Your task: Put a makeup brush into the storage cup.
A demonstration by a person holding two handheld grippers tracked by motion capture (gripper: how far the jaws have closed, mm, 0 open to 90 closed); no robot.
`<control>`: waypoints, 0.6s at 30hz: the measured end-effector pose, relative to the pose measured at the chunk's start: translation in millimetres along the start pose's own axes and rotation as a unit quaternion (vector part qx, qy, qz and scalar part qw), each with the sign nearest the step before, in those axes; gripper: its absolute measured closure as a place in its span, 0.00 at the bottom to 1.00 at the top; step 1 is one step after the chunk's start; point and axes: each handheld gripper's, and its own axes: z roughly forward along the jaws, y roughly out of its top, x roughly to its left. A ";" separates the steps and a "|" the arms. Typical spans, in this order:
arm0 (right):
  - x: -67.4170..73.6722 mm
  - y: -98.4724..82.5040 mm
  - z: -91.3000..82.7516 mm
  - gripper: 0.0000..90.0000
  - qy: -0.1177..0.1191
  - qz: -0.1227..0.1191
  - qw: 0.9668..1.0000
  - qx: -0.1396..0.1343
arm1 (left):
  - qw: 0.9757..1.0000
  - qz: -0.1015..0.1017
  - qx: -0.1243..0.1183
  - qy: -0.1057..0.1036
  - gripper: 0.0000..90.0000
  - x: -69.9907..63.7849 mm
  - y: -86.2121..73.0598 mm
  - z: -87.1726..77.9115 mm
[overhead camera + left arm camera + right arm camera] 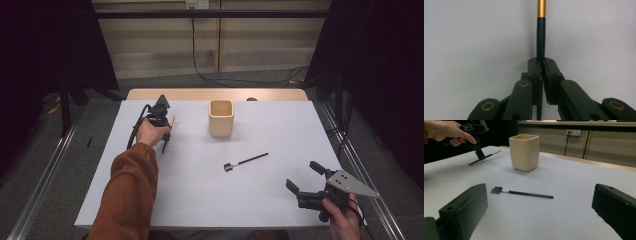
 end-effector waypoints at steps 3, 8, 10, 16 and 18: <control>0.0 0.1 0.0 0.00 -0.001 0.001 1.000 -0.002 | 1.000 0.005 -0.017 -0.011 0.94 3.6 -1.9 -6.4; 0.3 0.2 0.4 0.00 0.000 0.001 1.000 0.000 | 0.998 0.018 -0.066 -0.015 0.94 7.0 -6.6 -18.4; 0.3 0.3 0.2 0.00 -0.001 0.001 1.000 -0.001 | 0.995 0.024 -0.094 -0.025 0.94 9.0 -9.7 -24.2; 0.2 0.3 0.2 0.00 -0.001 0.002 1.000 -0.001 | 0.988 0.034 -0.142 -0.042 0.94 15.4 -18.0 -36.0; 0.4 0.4 0.2 0.00 -0.001 0.001 1.000 -0.001 | 0.986 0.034 -0.159 -0.046 0.94 17.3 -21.2 -38.2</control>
